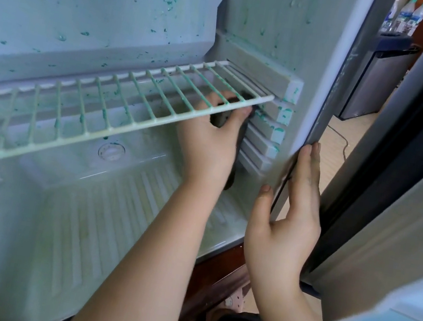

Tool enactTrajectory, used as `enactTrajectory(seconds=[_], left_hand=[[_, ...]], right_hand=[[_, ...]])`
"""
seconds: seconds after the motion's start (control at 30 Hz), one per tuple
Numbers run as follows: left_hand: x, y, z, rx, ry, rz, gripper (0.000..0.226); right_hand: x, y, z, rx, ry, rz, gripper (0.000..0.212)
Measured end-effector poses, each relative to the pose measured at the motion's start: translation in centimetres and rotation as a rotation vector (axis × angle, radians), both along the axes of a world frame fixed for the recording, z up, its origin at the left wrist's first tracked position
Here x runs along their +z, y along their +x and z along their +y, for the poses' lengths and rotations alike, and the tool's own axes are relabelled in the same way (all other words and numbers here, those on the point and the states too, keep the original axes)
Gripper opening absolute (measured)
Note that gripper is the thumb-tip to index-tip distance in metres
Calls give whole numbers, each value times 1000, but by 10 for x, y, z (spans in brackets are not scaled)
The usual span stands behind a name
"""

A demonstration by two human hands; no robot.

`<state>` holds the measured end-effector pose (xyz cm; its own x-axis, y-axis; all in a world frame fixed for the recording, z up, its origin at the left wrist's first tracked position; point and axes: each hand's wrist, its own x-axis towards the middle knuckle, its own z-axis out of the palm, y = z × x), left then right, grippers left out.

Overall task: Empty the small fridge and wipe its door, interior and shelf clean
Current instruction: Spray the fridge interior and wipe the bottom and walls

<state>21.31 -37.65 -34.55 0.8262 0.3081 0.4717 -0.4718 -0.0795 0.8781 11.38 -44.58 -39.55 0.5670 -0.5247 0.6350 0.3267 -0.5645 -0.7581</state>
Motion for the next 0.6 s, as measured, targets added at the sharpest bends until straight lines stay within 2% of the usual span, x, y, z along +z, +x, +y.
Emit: enactTrajectory(seconds=[0.2,0.33,0.4,0.6], left_hand=[[3,-32,-2,-119,155,-81,14],[13,-45,5,-314,340,-137,15],[14,-51,12,-360,369,-92,18],[-2,-65,55,-187,319,133,25]], right_hand=[[4,-3,3,-15,-10,39,63],[4,-7,3,2,6,48,59],[4,-10,2,25,28,48,57],[6,-21,7,39,50,26,49]])
